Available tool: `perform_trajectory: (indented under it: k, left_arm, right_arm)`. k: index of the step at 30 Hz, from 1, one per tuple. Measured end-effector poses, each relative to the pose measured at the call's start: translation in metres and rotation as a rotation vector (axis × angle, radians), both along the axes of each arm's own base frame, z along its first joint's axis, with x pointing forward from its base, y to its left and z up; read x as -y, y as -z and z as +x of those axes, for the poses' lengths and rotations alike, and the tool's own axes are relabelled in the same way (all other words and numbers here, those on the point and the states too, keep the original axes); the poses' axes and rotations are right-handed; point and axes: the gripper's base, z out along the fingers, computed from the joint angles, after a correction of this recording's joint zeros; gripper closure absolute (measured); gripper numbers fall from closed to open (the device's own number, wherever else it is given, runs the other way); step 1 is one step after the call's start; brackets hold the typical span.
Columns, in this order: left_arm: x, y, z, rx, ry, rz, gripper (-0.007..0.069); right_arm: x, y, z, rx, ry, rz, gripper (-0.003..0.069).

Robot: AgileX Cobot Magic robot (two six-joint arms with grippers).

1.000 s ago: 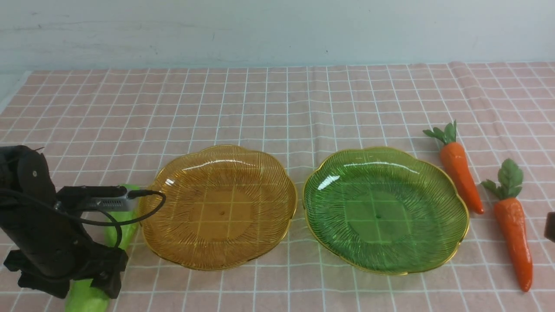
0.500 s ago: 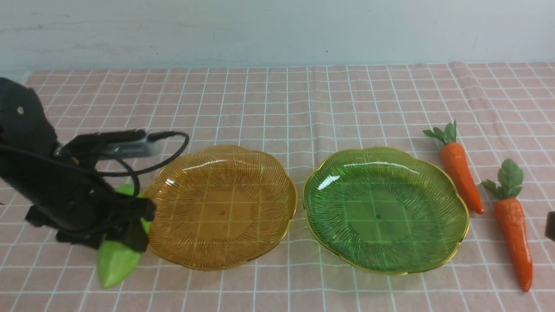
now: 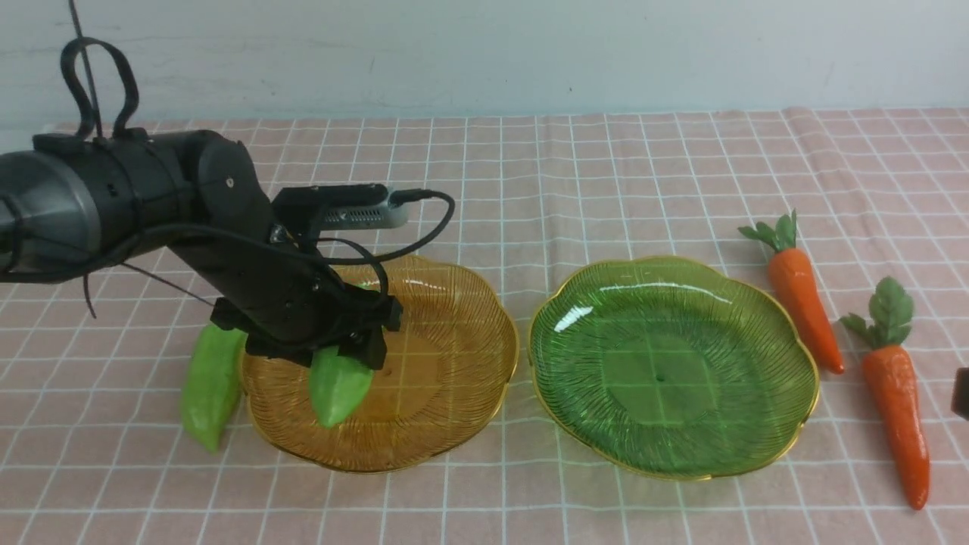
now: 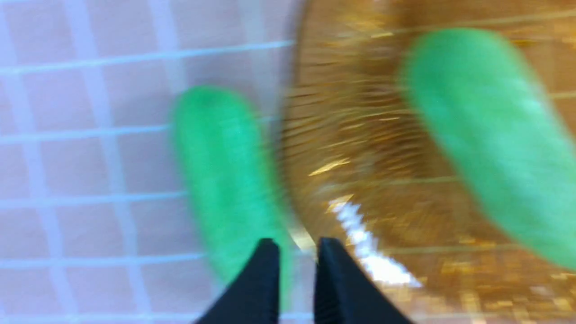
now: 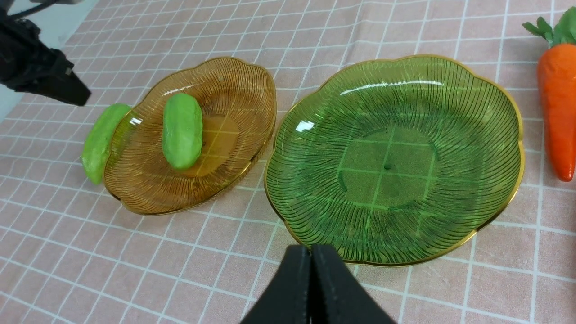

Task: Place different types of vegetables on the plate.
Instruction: 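Put the green cucumber next to the left plate into that plate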

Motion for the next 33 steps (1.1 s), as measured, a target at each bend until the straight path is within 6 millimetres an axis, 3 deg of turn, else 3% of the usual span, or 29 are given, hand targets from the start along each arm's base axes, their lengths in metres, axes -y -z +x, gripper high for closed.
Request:
perform_trajectory:
  k: [2,3,8,12,16,20,26,33]
  left_arm:
    - [-0.024,0.0,-0.001,-0.032,-0.052,0.007,0.06]
    - [-0.054,0.007,0.0,-0.074,-0.119,-0.016,0.0625]
    - [-0.057,0.017,0.004,-0.094,-0.103,-0.069,0.0593]
    - [-0.053,0.024,0.015,-0.026,-0.068,-0.106,0.0415]
    - [-0.054,0.034,0.027,0.035,-0.068,-0.094,0.0172]
    - [-0.055,0.05,0.032,0.012,-0.07,-0.092,0.004]
    - [-0.055,0.07,0.036,-0.036,-0.073,-0.093,0.0027]
    - [-0.055,0.087,0.039,-0.074,-0.074,-0.092,0.0079]
  right_arm:
    - [0.0,0.0,0.0,-0.002,-0.002,0.0,0.0674]
    - [0.0,0.0,0.0,-0.002,-0.002,0.0,0.0674]
    - [0.0,0.0,0.0,-0.002,-0.002,0.0,0.0674]
    - [0.0,0.0,0.0,-0.002,-0.002,0.0,0.0674]
    - [0.0,0.0,0.0,-0.005,-0.004,-0.001,0.0674]
    - [-0.001,0.001,-0.001,-0.013,-0.01,-0.002,0.0674]
    - [-0.001,0.001,-0.001,-0.014,-0.01,-0.002,0.0674]
    - [-0.001,0.001,-0.001,-0.014,-0.01,-0.002,0.0674]
